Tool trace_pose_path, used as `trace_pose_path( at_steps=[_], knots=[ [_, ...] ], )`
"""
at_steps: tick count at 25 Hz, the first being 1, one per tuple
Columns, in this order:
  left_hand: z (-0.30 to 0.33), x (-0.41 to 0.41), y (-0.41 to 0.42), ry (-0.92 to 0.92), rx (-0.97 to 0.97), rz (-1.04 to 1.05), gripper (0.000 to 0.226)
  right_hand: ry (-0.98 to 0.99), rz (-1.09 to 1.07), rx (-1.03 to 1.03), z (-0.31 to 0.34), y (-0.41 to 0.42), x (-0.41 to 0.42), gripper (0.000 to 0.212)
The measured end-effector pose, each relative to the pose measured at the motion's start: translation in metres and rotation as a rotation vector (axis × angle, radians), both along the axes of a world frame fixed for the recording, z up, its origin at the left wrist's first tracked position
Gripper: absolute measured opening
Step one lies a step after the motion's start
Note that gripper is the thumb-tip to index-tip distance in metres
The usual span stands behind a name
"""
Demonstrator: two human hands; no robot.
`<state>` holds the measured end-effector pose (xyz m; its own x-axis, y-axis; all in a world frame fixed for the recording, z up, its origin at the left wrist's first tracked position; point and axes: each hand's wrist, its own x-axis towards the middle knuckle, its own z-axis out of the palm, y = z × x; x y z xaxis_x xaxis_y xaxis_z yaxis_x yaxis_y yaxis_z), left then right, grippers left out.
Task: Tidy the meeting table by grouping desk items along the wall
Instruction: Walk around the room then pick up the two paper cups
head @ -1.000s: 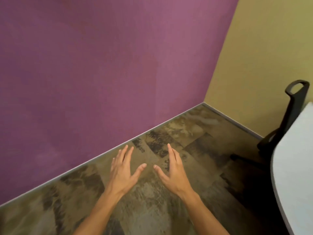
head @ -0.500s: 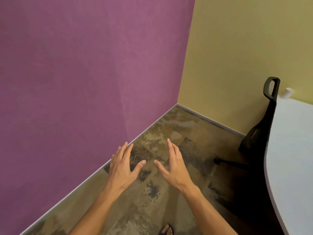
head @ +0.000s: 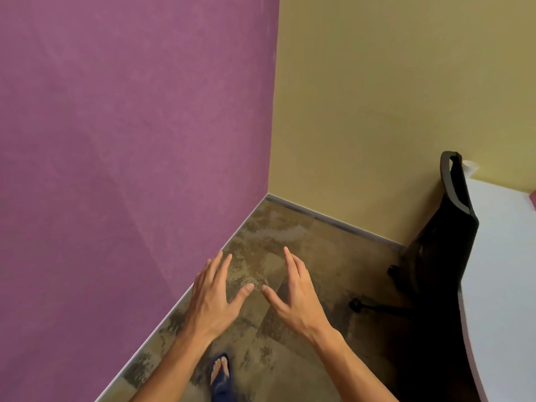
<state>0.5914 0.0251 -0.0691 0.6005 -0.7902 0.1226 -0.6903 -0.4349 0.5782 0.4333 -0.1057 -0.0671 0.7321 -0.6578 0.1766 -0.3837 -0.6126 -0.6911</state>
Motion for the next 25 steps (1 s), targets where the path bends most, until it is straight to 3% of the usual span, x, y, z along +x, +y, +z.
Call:
trace_pose_path(
  at_steps=[6, 12, 16, 25],
  knots=[
    [-0.011, 0.112, -0.152, 0.004, -0.012, -0.179, 0.101, 0.035, -0.238, 0.007, -0.015, -0.127, 0.091, 0.089],
    [0.001, 0.175, -0.287, -0.032, 0.033, -0.383, 0.100, 0.060, -0.530, -0.084, -0.002, -0.232, 0.131, 0.086],
    [-0.003, 0.181, -0.368, -0.031, 0.018, -0.467, 0.097, 0.061, -0.643, -0.084, -0.010, -0.303, 0.134, 0.086],
    [-0.003, 0.119, -0.670, -0.023, 0.041, -0.637, 0.105, -0.002, -0.807, -0.049, -0.018, -0.554, 0.081, 0.087]
  ],
)
